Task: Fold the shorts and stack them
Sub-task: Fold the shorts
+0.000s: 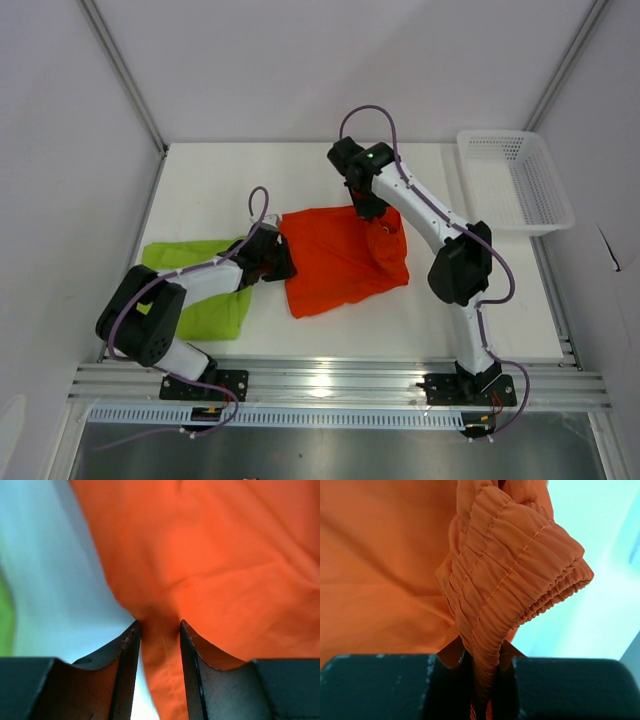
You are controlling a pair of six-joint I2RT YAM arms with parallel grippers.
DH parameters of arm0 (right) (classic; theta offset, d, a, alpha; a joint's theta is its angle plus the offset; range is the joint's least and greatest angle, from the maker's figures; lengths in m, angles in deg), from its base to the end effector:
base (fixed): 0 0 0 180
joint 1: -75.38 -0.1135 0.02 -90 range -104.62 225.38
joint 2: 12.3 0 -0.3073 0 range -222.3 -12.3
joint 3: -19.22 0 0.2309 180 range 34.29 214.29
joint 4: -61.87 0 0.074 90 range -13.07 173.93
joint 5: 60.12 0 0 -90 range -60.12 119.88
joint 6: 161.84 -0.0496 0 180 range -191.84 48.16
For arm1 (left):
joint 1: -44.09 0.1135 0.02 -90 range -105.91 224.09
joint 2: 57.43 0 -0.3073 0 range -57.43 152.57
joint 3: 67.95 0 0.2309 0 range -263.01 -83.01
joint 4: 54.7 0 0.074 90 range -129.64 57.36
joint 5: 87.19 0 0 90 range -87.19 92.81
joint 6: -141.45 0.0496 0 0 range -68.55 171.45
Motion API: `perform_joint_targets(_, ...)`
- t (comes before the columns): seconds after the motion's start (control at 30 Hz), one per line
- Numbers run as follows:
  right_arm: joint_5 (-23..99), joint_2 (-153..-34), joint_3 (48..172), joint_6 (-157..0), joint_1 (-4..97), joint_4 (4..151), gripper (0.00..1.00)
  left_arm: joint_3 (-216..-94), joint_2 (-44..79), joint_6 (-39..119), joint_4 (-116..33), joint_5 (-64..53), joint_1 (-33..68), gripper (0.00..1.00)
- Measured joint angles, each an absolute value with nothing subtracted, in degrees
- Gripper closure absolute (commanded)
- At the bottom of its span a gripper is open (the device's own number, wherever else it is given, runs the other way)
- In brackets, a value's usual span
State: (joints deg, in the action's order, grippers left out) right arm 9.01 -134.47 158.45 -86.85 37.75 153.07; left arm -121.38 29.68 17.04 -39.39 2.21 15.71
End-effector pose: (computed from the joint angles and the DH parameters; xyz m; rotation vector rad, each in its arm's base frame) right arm 0.3571 0.2530 0.3256 -0.4652 2.6820 -0.2811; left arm 0.2441 -0.1325 0.1991 -0.1261 2.4875 -0.4964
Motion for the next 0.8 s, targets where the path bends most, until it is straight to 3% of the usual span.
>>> perform_joint_targets(0.17,7.83,-130.62,154.66,-86.46,41.16,153.07,1.00,-122.36,21.75,17.08,-30.67,4.38,14.74,0.59)
perform_joint_targets(0.33,9.23,-121.40,146.16,-84.86,45.60,150.66,1.00,-132.18,20.13,18.06,-26.73,5.84,10.33,0.59)
perform_joint_targets(0.57,13.56,-114.95,134.86,-83.61,50.17,144.30,1.00,-148.11,37.22,18.83,-33.12,-0.39,6.22,0.63)
perform_joint_targets(0.8,17.67,-114.45,131.65,-83.57,50.91,138.51,1.00,-155.41,56.54,14.52,-40.98,-8.45,4.65,0.69)
